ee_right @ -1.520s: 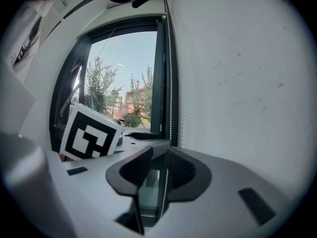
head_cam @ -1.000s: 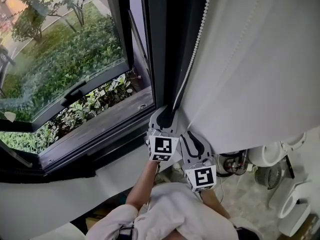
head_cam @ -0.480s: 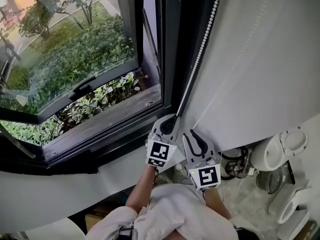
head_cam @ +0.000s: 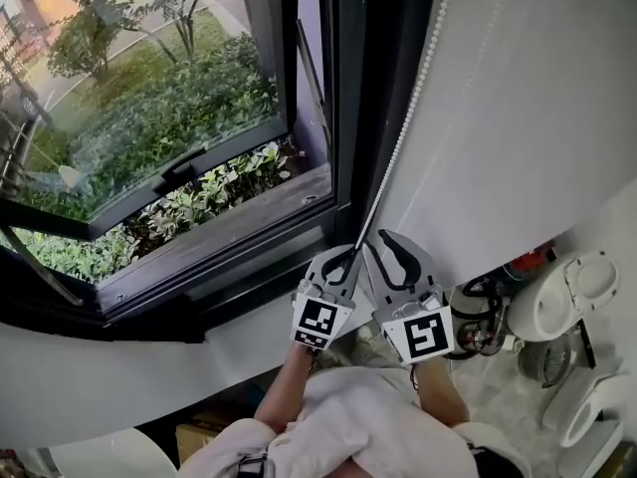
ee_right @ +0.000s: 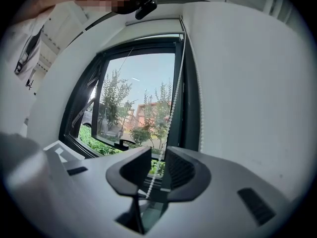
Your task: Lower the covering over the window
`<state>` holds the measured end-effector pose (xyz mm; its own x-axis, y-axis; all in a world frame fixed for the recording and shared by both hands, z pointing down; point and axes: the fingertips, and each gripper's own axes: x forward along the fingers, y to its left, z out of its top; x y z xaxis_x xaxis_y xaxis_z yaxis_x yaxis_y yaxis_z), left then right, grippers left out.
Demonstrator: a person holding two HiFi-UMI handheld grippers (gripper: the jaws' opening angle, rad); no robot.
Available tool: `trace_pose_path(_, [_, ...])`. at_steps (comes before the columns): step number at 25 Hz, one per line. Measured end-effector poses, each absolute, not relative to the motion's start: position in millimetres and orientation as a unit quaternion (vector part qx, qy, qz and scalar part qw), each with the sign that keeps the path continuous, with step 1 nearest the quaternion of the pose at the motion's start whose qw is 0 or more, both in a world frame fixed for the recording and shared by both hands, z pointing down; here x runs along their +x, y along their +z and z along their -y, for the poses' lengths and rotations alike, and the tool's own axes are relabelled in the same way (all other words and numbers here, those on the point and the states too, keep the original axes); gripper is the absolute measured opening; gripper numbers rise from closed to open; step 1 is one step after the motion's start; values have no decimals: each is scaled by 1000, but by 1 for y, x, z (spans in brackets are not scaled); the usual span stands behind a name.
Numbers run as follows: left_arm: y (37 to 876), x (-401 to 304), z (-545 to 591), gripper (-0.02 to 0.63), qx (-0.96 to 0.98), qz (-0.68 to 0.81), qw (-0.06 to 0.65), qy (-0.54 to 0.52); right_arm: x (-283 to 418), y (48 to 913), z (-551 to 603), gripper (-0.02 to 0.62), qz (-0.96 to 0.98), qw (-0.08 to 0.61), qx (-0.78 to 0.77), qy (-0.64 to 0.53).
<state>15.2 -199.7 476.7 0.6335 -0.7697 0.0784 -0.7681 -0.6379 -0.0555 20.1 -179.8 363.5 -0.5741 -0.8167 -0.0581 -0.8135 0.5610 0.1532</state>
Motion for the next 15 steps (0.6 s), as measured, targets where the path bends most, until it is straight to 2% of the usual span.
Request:
trace_pose_path(7, [475, 12, 173, 15, -908, -416, 8, -43, 11, 346, 183, 79, 889, -8, 449, -89])
trace_pose_path(12, [472, 14, 157, 15, -912, -408, 8, -39, 9, 344, 176, 0, 891, -21, 448, -75])
trace_pose_path(15, [475, 15, 149, 15, -914, -404, 5, -38, 12, 346, 168, -3, 893, -41, 446, -48])
